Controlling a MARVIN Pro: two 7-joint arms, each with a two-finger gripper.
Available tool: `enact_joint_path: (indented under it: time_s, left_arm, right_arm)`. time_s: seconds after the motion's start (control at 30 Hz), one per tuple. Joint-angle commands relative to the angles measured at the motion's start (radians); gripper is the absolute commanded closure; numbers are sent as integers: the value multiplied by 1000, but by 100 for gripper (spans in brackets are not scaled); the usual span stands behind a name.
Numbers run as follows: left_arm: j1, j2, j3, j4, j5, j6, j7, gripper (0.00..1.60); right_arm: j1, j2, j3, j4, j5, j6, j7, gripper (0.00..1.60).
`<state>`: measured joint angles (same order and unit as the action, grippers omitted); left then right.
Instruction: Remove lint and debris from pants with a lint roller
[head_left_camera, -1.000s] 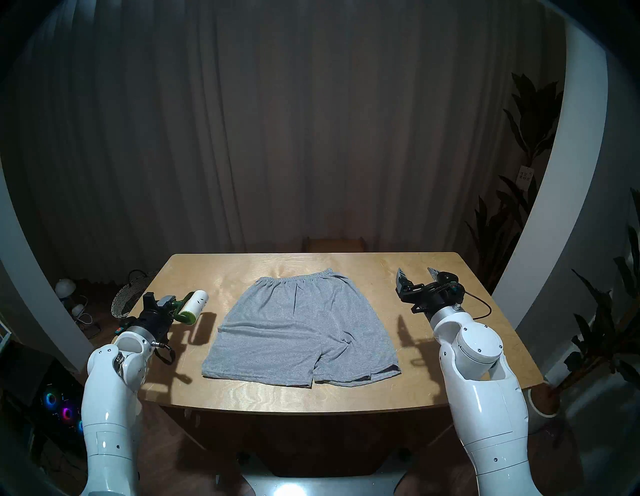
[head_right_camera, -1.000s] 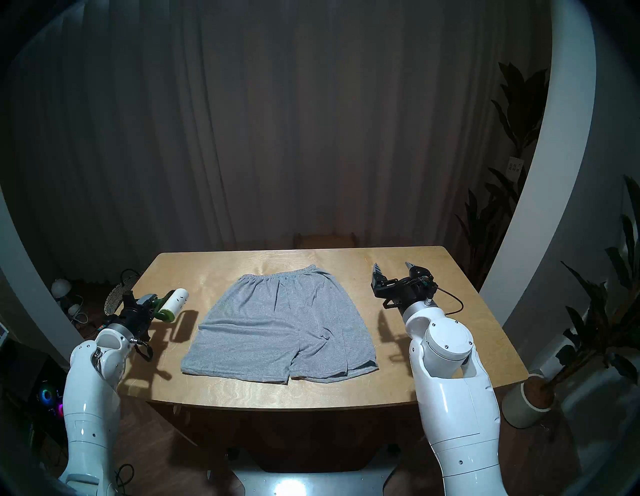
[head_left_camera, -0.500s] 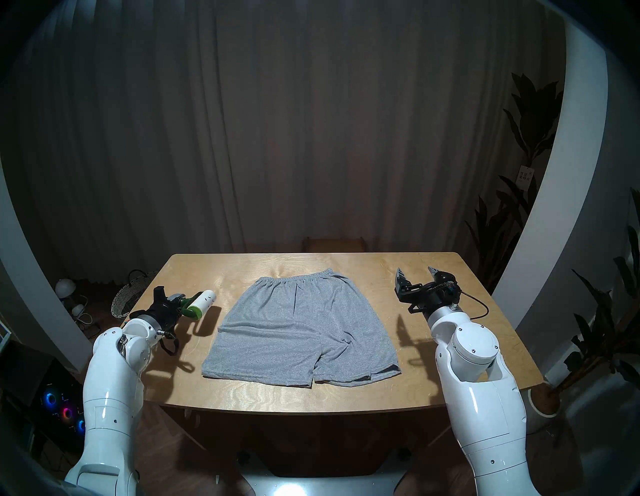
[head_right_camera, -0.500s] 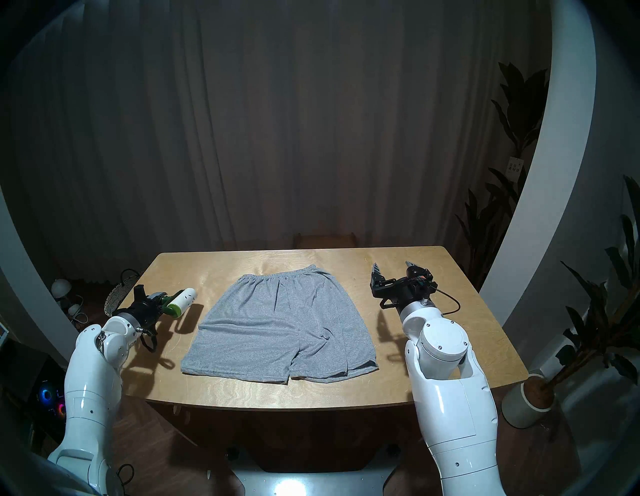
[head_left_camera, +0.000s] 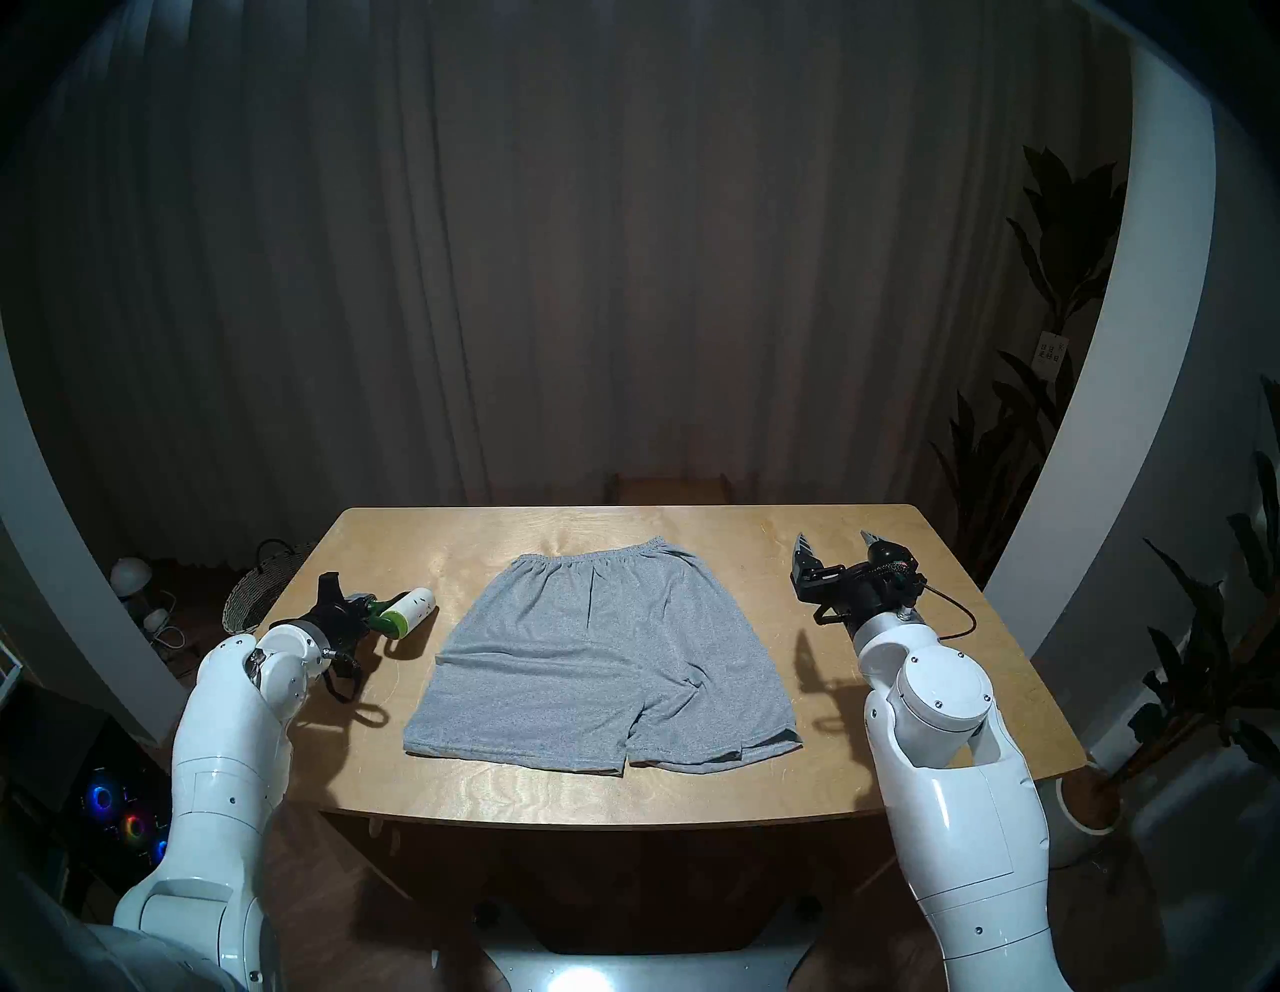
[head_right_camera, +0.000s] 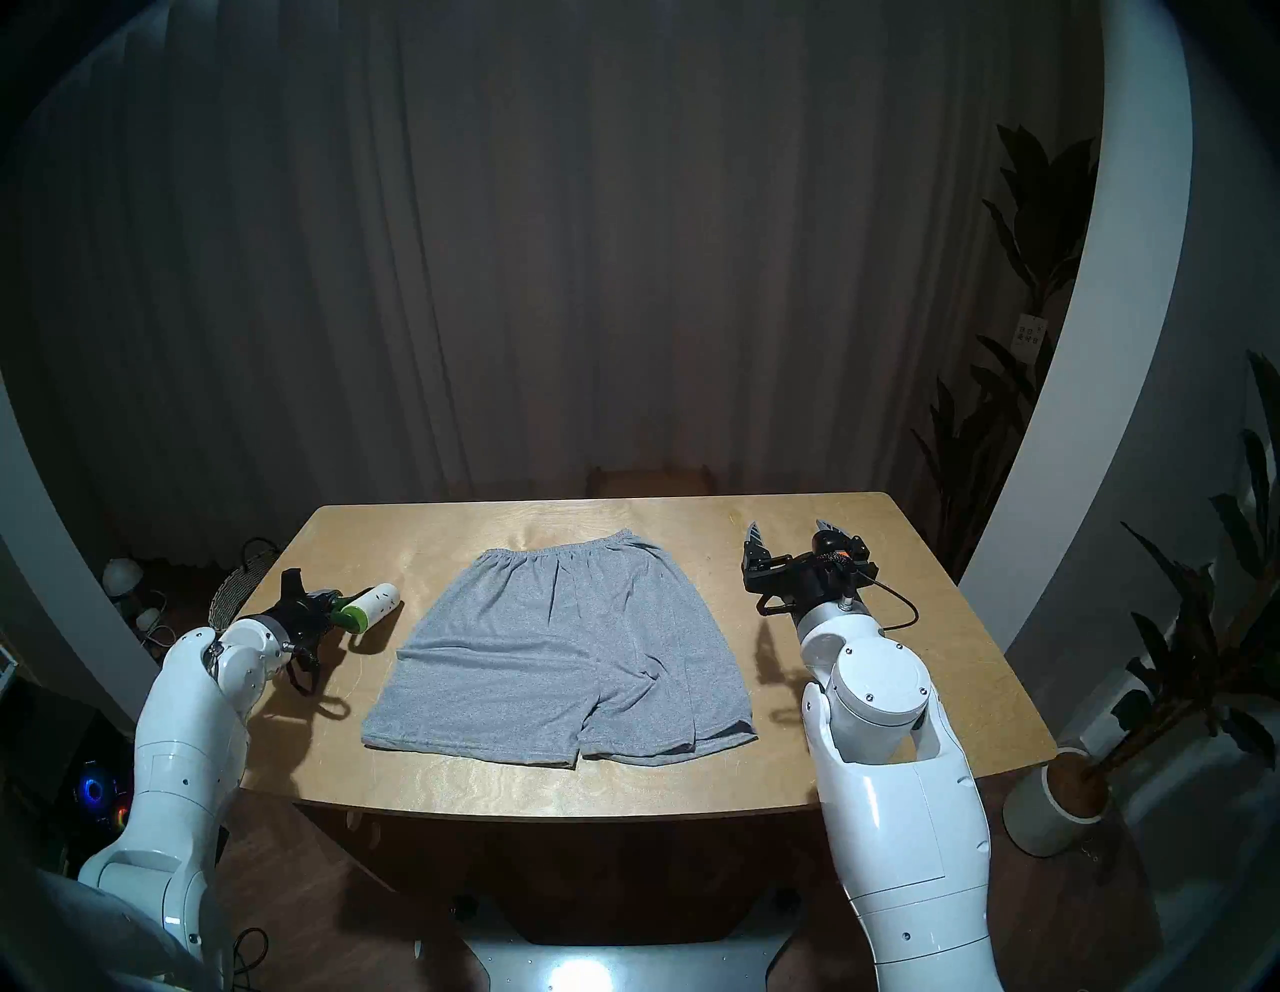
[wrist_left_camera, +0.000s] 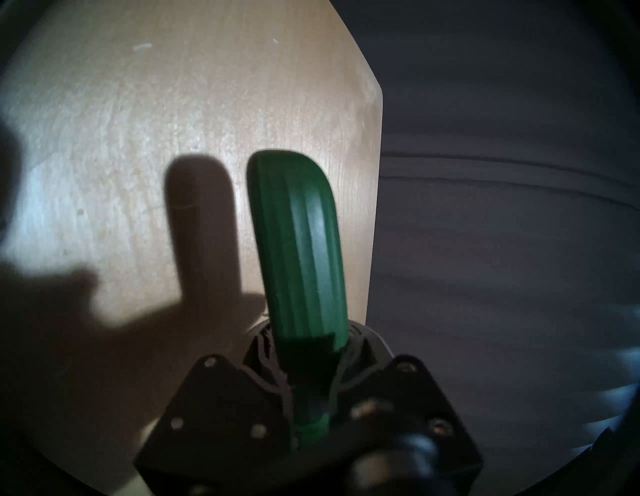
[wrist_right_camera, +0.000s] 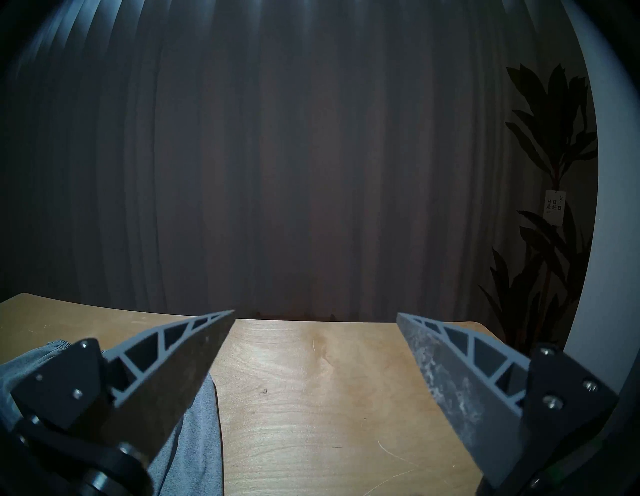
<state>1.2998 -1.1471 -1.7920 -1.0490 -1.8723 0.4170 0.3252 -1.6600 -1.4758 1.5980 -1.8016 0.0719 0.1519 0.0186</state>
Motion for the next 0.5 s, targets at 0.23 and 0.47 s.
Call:
enact_joint_path:
  time_s: [0.23,0.47]
  left_arm:
    - [-128,37,43,82,38,7,11,160]
    - [-109,48,56,76,52,13,23,160]
  right_arm:
    - [-9,-15,1,-39,-7,-16,-26,0]
    - [-9,-19,0,-38,-7,-19,-34,0]
